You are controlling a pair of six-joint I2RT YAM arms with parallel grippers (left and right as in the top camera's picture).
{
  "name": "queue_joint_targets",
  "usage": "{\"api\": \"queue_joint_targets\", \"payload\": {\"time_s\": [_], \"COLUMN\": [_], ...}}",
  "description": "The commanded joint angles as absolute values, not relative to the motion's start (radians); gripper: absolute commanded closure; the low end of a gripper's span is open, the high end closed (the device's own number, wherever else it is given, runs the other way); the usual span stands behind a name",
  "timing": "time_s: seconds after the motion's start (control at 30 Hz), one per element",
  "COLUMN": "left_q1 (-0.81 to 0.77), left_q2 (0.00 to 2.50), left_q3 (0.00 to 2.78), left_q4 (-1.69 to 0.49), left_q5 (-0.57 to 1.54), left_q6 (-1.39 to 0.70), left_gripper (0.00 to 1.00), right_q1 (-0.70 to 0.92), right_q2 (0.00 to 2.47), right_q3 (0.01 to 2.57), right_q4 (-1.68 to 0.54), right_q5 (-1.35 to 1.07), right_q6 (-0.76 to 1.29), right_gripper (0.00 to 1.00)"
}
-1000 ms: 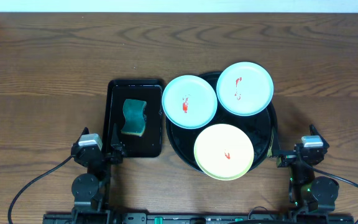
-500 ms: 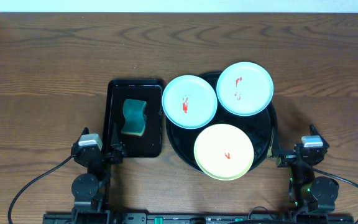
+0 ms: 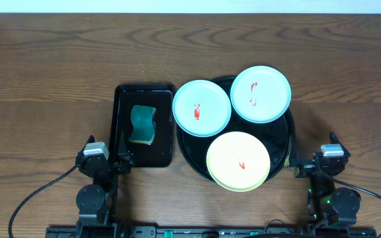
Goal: Clean dirty plates on tray and stack at the side
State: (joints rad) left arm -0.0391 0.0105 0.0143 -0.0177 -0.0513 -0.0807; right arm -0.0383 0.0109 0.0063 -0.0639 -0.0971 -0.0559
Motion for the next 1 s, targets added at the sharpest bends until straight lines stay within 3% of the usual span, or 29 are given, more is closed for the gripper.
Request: {"api": "queue_joint_targets", "payload": {"time_s": [0.0, 0.6, 0.97], "left_q1": [-0.031, -0.031, -0.031], "left_q2": [0.004, 0.004, 0.183], "left_q3": [0.004, 0.01, 0.225], "left_q4": [-0.067, -0.033, -0.219], "left_q5": [-0.06, -0.068, -0.067], "left_q6": [-0.073, -0.126, -0.17], "left_gripper": [0.17, 0.17, 0.17], "right_q1": [-0.045, -0.045, -0.045], "right_q2": [0.007, 0.007, 0.007], "right_q3": [0.006, 0.006, 0.006], "right_q4": [-0.068, -0.068, -0.068], "right_q5": [-0.098, -0.098, -0.098], "right_q6": [-0.057, -0.057, -0.057], "right_gripper": [0.01, 0.01, 0.01]}}
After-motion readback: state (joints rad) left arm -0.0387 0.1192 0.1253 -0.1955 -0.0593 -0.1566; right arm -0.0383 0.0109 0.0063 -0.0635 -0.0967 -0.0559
